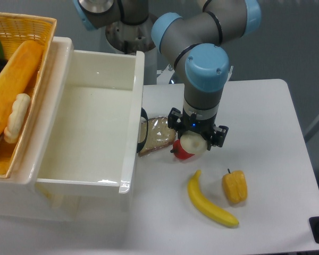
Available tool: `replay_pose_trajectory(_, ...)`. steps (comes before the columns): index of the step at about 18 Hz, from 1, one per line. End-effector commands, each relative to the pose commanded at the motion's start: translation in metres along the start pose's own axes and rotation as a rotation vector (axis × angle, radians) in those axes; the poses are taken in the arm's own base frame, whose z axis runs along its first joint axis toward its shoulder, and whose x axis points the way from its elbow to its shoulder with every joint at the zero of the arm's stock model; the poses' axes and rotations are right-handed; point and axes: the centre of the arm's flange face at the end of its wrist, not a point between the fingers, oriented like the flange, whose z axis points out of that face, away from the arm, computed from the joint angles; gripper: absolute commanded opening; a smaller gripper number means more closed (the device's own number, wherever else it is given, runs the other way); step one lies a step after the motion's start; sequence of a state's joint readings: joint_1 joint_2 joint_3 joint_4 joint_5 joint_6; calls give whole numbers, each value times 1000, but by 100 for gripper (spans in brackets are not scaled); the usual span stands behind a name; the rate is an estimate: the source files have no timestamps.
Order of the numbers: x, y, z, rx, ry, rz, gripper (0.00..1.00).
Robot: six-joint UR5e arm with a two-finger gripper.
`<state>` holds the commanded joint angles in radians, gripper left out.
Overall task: Place the pear in the upper white drawer
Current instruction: 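Close the gripper on the pale pear beside the red pepper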
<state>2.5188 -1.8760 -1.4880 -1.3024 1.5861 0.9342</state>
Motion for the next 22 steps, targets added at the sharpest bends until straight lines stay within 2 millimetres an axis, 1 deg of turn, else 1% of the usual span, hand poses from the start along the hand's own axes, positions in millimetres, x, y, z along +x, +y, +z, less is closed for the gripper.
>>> replay_pose_trajectory(2,1,1,3,-3,4,-3,63)
replay_pose_trajectory(9,-1,2,1,1,3,-12,63)
replay_pose_trajectory(10,0,2,-4,7,-2,-14,63)
replay_pose_trajectory(12,-6,8,-11,32,3,-32,64)
replay_pose_trajectory(14,-8,7,-13,57,16,-50,63)
replay_pose_trajectory(16,-12,14,-20,65,9,-65,63)
replay_pose_trajectory(18,-12,18,-27,75,7,-99,63)
replay_pose_trajectory(20,-14,22,-29,77,10,-161,63)
replay_pose_trajectory(22,-15,26,-34,83,4,-178,63)
